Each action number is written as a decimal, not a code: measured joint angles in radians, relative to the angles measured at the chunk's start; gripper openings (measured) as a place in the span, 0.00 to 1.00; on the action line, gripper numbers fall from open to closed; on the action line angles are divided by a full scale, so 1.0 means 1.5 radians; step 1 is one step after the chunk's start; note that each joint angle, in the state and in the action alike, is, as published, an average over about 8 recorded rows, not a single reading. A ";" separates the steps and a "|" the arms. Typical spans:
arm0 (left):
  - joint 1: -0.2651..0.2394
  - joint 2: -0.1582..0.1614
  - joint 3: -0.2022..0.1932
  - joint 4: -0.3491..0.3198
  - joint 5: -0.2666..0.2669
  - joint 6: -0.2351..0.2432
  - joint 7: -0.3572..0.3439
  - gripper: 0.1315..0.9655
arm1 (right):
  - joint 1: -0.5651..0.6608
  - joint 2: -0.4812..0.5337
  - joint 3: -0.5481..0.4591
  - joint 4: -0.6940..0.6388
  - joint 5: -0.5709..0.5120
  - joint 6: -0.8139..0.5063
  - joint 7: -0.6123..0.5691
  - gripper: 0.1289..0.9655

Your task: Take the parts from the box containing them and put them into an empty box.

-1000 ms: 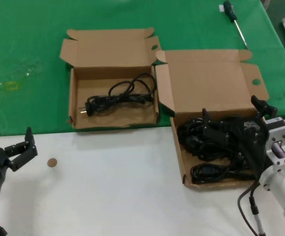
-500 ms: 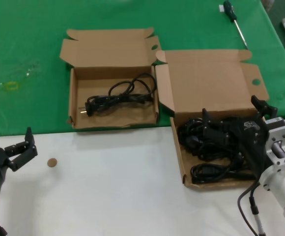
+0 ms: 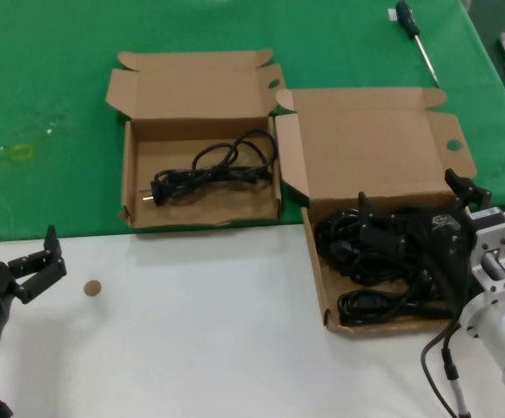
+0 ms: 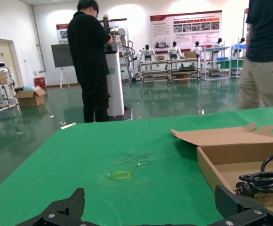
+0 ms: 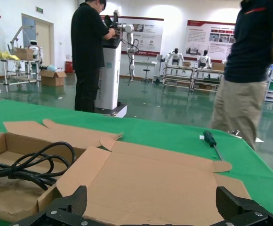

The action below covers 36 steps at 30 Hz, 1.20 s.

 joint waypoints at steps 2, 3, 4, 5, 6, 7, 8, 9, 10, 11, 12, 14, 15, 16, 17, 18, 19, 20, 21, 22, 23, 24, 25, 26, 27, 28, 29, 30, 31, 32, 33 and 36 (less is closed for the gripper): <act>0.000 0.000 0.000 0.000 0.000 0.000 0.000 1.00 | 0.000 0.000 0.000 0.000 0.000 0.000 0.000 1.00; 0.000 0.000 0.000 0.000 0.000 0.000 0.000 1.00 | 0.000 0.000 0.000 0.000 0.000 0.000 0.000 1.00; 0.000 0.000 0.000 0.000 0.000 0.000 0.000 1.00 | 0.000 0.000 0.000 0.000 0.000 0.000 0.000 1.00; 0.000 0.000 0.000 0.000 0.000 0.000 0.000 1.00 | 0.000 0.000 0.000 0.000 0.000 0.000 0.000 1.00; 0.000 0.000 0.000 0.000 0.000 0.000 0.000 1.00 | 0.000 0.000 0.000 0.000 0.000 0.000 0.000 1.00; 0.000 0.000 0.000 0.000 0.000 0.000 0.000 1.00 | 0.000 0.000 0.000 0.000 0.000 0.000 0.000 1.00; 0.000 0.000 0.000 0.000 0.000 0.000 0.000 1.00 | 0.000 0.000 0.000 0.000 0.000 0.000 0.000 1.00; 0.000 0.000 0.000 0.000 0.000 0.000 0.000 1.00 | 0.000 0.000 0.000 0.000 0.000 0.000 0.000 1.00; 0.000 0.000 0.000 0.000 0.000 0.000 0.000 1.00 | 0.000 0.000 0.000 0.000 0.000 0.000 0.000 1.00; 0.000 0.000 0.000 0.000 0.000 0.000 0.000 1.00 | 0.000 0.000 0.000 0.000 0.000 0.000 0.000 1.00; 0.000 0.000 0.000 0.000 0.000 0.000 0.000 1.00 | 0.000 0.000 0.000 0.000 0.000 0.000 0.000 1.00; 0.000 0.000 0.000 0.000 0.000 0.000 0.000 1.00 | 0.000 0.000 0.000 0.000 0.000 0.000 0.000 1.00; 0.000 0.000 0.000 0.000 0.000 0.000 0.000 1.00 | 0.000 0.000 0.000 0.000 0.000 0.000 0.000 1.00; 0.000 0.000 0.000 0.000 0.000 0.000 0.000 1.00 | 0.000 0.000 0.000 0.000 0.000 0.000 0.000 1.00; 0.000 0.000 0.000 0.000 0.000 0.000 0.000 1.00 | 0.000 0.000 0.000 0.000 0.000 0.000 0.000 1.00; 0.000 0.000 0.000 0.000 0.000 0.000 0.000 1.00 | 0.000 0.000 0.000 0.000 0.000 0.000 0.000 1.00; 0.000 0.000 0.000 0.000 0.000 0.000 0.000 1.00 | 0.000 0.000 0.000 0.000 0.000 0.000 0.000 1.00; 0.000 0.000 0.000 0.000 0.000 0.000 0.000 1.00 | 0.000 0.000 0.000 0.000 0.000 0.000 0.000 1.00; 0.000 0.000 0.000 0.000 0.000 0.000 0.000 1.00 | 0.000 0.000 0.000 0.000 0.000 0.000 0.000 1.00; 0.000 0.000 0.000 0.000 0.000 0.000 0.000 1.00 | 0.000 0.000 0.000 0.000 0.000 0.000 0.000 1.00; 0.000 0.000 0.000 0.000 0.000 0.000 0.000 1.00 | 0.000 0.000 0.000 0.000 0.000 0.000 0.000 1.00; 0.000 0.000 0.000 0.000 0.000 0.000 0.000 1.00 | 0.000 0.000 0.000 0.000 0.000 0.000 0.000 1.00; 0.000 0.000 0.000 0.000 0.000 0.000 0.000 1.00 | 0.000 0.000 0.000 0.000 0.000 0.000 0.000 1.00; 0.000 0.000 0.000 0.000 0.000 0.000 0.000 1.00 | 0.000 0.000 0.000 0.000 0.000 0.000 0.000 1.00; 0.000 0.000 0.000 0.000 0.000 0.000 0.000 1.00 | 0.000 0.000 0.000 0.000 0.000 0.000 0.000 1.00; 0.000 0.000 0.000 0.000 0.000 0.000 0.000 1.00 | 0.000 0.000 0.000 0.000 0.000 0.000 0.000 1.00; 0.000 0.000 0.000 0.000 0.000 0.000 0.000 1.00 | 0.000 0.000 0.000 0.000 0.000 0.000 0.000 1.00; 0.000 0.000 0.000 0.000 0.000 0.000 0.000 1.00 | 0.000 0.000 0.000 0.000 0.000 0.000 0.000 1.00; 0.000 0.000 0.000 0.000 0.000 0.000 0.000 1.00 | 0.000 0.000 0.000 0.000 0.000 0.000 0.000 1.00; 0.000 0.000 0.000 0.000 0.000 0.000 0.000 1.00 | 0.000 0.000 0.000 0.000 0.000 0.000 0.000 1.00; 0.000 0.000 0.000 0.000 0.000 0.000 0.000 1.00 | 0.000 0.000 0.000 0.000 0.000 0.000 0.000 1.00; 0.000 0.000 0.000 0.000 0.000 0.000 0.000 1.00 | 0.000 0.000 0.000 0.000 0.000 0.000 0.000 1.00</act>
